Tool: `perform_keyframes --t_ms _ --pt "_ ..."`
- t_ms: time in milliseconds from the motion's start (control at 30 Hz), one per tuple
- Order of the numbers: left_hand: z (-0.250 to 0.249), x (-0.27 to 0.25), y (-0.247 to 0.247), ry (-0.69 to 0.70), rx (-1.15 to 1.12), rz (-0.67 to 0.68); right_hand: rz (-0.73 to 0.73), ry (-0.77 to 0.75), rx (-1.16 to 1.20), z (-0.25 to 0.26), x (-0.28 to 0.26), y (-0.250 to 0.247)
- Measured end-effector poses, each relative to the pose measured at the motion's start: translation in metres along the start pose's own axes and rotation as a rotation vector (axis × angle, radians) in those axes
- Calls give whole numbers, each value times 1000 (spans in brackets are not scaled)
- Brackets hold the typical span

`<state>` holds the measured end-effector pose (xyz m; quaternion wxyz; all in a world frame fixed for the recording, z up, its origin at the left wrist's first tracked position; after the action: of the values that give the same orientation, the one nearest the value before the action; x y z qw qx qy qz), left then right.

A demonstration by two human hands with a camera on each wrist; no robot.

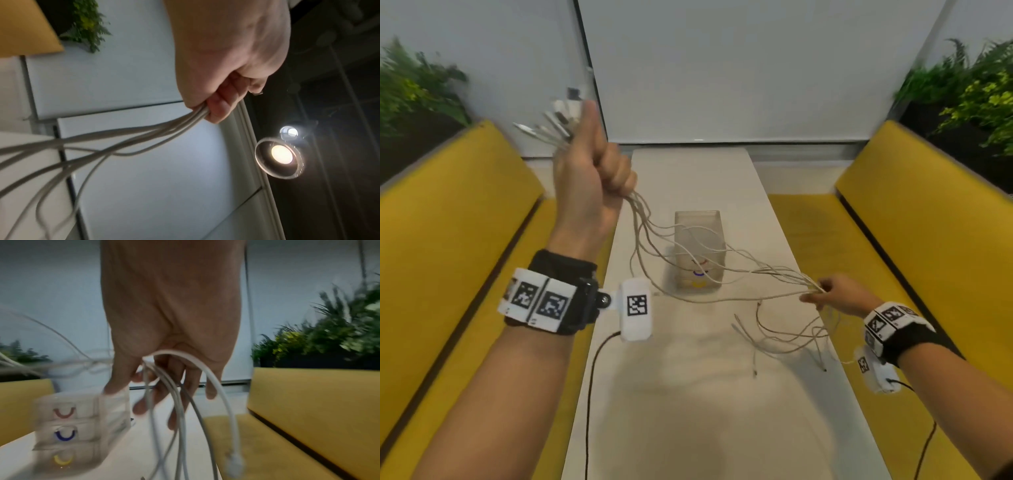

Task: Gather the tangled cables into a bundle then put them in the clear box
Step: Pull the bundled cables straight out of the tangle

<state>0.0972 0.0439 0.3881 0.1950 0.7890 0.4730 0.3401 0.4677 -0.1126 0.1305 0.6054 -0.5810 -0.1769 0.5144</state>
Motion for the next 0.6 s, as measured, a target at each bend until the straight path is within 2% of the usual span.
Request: perform_keyframes --t_ms 67,100,133,167,267,333,400,467,600 --pt "28 -6 14 -81 -33 67 172 -6 -243 12 -2 10" --pt "41 -8 18 -121 -50 91 231 -34 -300 21 -3 14" --pt "55 -10 23 -160 -68 116 235 -108 -246 41 -7 13" --pt "69 -13 28 -201 -87 147 174 -225 -120 71 -15 3" --pt "109 -25 49 -331 -161 254 -201 -590 249 172 -62 -51" --pt "127 -35 64 -395 -186 322 -293 -722 462 213 -82 -69" --pt "131 -41 73 -421 -183 369 -207 -769 667 235 -88 -69" --pt "120 -37 70 -404 -229 354 -81 -764 736 238 -87 -57" --pt "78 -19 44 -274 -233 221 15 -626 514 204 -66 -27"
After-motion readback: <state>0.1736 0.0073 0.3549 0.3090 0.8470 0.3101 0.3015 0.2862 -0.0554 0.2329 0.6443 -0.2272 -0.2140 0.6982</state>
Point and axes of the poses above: each hand's wrist, its own x-axis towards the middle knuckle, its own y-axis out of the palm, z = x × y, the point moved 10 cm from there along x, towards the middle knuckle, and after that the axes turned 13 degrees about -x, right-handed, at the moved point
